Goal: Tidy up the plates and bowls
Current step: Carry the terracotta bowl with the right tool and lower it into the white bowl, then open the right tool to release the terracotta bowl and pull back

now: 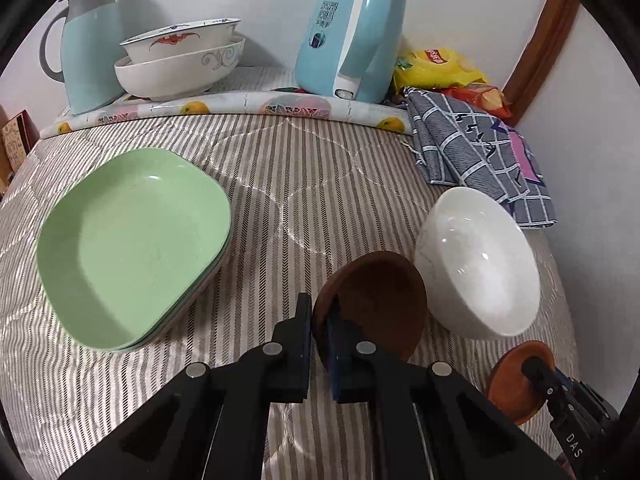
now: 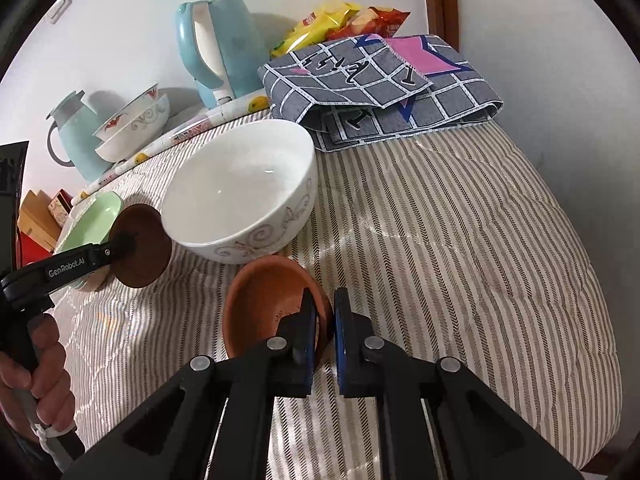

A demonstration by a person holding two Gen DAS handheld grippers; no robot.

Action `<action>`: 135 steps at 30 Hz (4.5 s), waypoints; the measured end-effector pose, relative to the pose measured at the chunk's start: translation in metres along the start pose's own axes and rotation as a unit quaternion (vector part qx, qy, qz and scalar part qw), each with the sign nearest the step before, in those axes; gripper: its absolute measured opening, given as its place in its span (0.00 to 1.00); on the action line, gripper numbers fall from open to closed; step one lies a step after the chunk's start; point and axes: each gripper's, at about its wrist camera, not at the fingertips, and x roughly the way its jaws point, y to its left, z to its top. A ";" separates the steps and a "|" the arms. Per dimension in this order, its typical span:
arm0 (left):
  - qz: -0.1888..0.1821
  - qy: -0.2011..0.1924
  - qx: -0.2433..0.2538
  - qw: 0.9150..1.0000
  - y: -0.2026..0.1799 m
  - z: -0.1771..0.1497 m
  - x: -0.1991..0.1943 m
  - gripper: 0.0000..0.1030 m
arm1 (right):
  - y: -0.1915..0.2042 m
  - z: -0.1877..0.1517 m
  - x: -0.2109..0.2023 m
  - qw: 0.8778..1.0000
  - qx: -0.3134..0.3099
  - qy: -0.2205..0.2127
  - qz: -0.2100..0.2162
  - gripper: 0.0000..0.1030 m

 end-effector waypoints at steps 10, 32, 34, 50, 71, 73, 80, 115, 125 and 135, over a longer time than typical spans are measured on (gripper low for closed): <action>-0.010 -0.013 0.013 1.000 0.007 0.008 -0.039 0.07 | 0.007 0.006 -0.034 0.999 0.011 -0.032 -0.004 0.08; -0.026 -0.047 0.002 0.999 0.036 0.042 -0.075 0.07 | 0.032 0.052 -0.053 0.997 0.009 -0.069 -0.015 0.08; -0.025 -0.046 0.002 0.999 0.038 0.045 -0.073 0.07 | 0.036 0.057 -0.047 0.998 -0.002 -0.067 -0.016 0.08; -0.015 -0.035 -0.009 0.999 0.047 0.060 -0.042 0.07 | 0.046 0.077 0.012 0.999 -0.020 -0.037 -0.029 0.08; -0.016 -0.023 -0.011 1.000 0.055 0.069 -0.022 0.07 | 0.057 0.084 0.057 0.998 -0.044 0.001 -0.053 0.08; -0.017 -0.022 -0.011 1.000 0.055 0.069 -0.021 0.07 | 0.059 0.085 0.059 0.997 -0.045 0.003 -0.055 0.08; -0.021 -0.023 -0.007 0.999 0.055 0.068 -0.020 0.07 | 0.061 0.087 0.065 0.997 -0.051 0.015 -0.062 0.08; -0.028 -0.017 -0.022 0.999 0.064 0.063 -0.021 0.07 | 0.079 0.086 0.085 0.986 -0.120 0.042 -0.105 0.33; -0.031 -0.016 -0.012 0.999 0.048 0.055 -0.027 0.07 | 0.078 0.082 0.052 0.990 -0.109 0.004 -0.088 0.44; -0.061 -0.008 0.008 0.998 0.006 0.044 -0.033 0.07 | 0.036 0.075 -0.009 0.994 -0.061 -0.049 -0.074 0.44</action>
